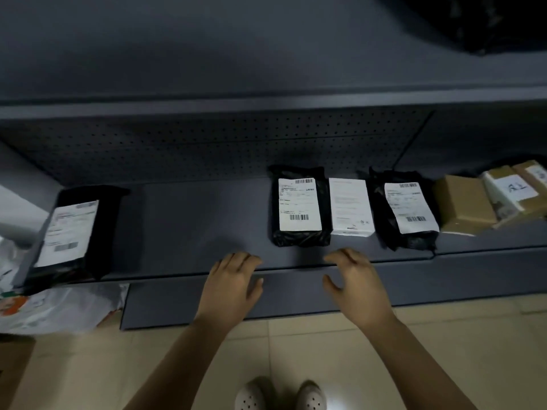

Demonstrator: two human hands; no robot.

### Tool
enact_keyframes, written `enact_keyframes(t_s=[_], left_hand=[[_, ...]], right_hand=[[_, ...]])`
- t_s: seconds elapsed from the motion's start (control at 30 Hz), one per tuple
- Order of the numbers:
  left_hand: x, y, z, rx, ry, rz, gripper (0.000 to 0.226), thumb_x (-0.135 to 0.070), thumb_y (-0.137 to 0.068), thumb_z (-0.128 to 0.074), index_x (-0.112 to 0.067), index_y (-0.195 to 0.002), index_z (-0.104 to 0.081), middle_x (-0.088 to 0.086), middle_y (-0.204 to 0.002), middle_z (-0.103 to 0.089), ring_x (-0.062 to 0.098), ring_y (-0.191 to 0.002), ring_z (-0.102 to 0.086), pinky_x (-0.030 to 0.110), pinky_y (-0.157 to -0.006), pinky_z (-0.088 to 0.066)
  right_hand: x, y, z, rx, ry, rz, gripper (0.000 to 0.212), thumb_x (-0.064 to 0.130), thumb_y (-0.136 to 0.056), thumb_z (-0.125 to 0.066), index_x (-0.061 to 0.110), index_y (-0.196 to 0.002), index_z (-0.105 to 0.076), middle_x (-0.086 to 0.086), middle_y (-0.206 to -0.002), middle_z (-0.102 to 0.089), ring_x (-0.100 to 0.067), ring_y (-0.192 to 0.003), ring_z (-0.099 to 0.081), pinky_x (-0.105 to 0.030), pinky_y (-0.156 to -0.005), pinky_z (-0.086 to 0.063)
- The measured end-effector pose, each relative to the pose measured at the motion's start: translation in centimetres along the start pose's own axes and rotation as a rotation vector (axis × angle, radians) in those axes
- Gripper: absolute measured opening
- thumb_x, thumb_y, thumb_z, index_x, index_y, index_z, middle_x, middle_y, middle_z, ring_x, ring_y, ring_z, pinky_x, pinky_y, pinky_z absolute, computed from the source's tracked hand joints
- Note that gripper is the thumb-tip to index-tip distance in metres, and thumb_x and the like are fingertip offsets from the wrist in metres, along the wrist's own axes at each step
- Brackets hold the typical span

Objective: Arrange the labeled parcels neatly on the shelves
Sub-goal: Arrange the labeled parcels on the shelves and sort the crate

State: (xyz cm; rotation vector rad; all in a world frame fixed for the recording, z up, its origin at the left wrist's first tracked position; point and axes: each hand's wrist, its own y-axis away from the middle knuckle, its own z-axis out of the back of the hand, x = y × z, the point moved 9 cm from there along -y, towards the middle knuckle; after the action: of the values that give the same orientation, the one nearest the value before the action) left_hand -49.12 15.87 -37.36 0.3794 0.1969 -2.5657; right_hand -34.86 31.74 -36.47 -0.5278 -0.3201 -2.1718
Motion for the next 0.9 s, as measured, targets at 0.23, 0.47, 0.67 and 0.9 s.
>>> enact_keyframes(t_s=[0.23,0.47,0.67,0.9], left_hand=[[1.6,-5.7,-4.9,-0.01,0.291,0.166,0.055,-0.041,-0.099,-0.049,-0.024,-0.149,-0.034,0.0,-0.148,-0.043,0.021,-0.134,-0.039,0.031,-0.106,-0.034],[2.3,-11.0,-10.3,0.03,0.532,0.306,0.062,-0.041,-0.1,-0.046,-0.025,-0.154,-0.021,-0.007,-0.156,-0.031,0.013,-0.142,-0.029,0.017,-0.104,-0.024],[2.1,-9.5,-11.6,0.012,0.649,0.35,0.054,-0.035,-0.099,-0.05,-0.026,-0.149,-0.034,-0.007,-0.139,-0.055,0.01,-0.122,-0.053,0.024,-0.099,-0.043],[2.4,-4.6,-11.3,-0.009,0.822,0.409,0.051,-0.027,-0.093,-0.061,-0.028,-0.142,-0.044,-0.016,-0.13,-0.059,-0.004,-0.12,-0.052,0.029,-0.103,-0.046]], right_hand=[[-3.3,-6.5,-3.3,-0.089,-0.147,-0.101,0.04,0.021,-0.093,-0.06,0.011,-0.132,-0.056,-0.011,-0.125,-0.057,-0.029,-0.116,-0.054,-0.031,-0.092,-0.045],[-4.3,-10.9,-6.4,-0.09,-0.223,-0.118,0.042,0.009,-0.096,-0.053,0.007,-0.138,-0.048,-0.014,-0.127,-0.053,-0.029,-0.117,-0.051,-0.02,-0.092,-0.035],[-4.4,-9.4,-7.1,-0.123,-0.332,-0.126,0.041,0.006,-0.096,-0.055,0.005,-0.137,-0.052,-0.014,-0.126,-0.055,-0.026,-0.11,-0.058,0.0,-0.086,-0.026],[-4.8,-5.3,-8.2,-0.106,-0.501,-0.2,0.05,0.016,-0.093,-0.064,0.017,-0.14,-0.048,0.01,-0.126,-0.049,-0.004,-0.114,-0.049,-0.018,-0.103,-0.039]])
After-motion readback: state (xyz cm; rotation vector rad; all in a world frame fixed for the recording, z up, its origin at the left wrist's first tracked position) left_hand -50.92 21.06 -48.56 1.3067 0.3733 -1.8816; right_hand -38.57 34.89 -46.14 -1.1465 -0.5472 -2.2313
